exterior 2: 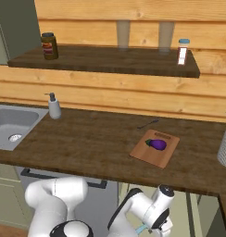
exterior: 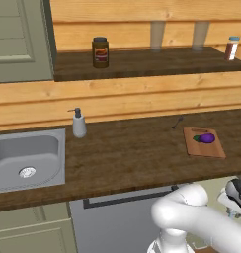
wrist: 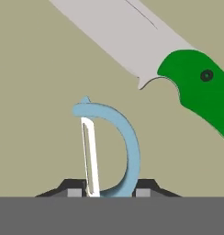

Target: Place the appropriate cutting tool for cutting the eggplant skin on the cutting board.

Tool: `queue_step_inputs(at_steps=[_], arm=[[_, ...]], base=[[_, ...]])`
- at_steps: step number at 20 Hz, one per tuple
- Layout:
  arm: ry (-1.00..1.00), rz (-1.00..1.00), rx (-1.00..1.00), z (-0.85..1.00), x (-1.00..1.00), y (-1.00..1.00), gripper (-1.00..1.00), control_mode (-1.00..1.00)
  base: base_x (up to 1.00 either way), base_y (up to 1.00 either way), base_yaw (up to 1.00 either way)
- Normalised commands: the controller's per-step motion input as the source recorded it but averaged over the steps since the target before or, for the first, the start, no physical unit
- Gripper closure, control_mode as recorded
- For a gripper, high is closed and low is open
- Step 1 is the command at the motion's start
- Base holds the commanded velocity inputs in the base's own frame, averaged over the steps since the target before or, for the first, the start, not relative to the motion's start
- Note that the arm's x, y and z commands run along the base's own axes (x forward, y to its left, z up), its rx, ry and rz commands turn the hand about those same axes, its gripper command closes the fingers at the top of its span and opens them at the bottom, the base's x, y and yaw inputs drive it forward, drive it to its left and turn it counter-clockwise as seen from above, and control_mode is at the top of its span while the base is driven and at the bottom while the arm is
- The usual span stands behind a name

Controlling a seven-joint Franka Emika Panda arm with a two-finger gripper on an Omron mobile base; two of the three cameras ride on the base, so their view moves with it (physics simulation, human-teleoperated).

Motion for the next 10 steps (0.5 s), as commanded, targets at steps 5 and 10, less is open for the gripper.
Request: queue_step_inputs(at_steps=[5,10], arm=[[0.0,-0.06,0.0,-0.09,0.0,0.16,1.0,-1.0],[0.0,-0.06,0.0,0.12,-0.25,0.24,1.0,-1.0]], base=[[0.0,0.0,0.0],[0.0,0.0,0.0]])
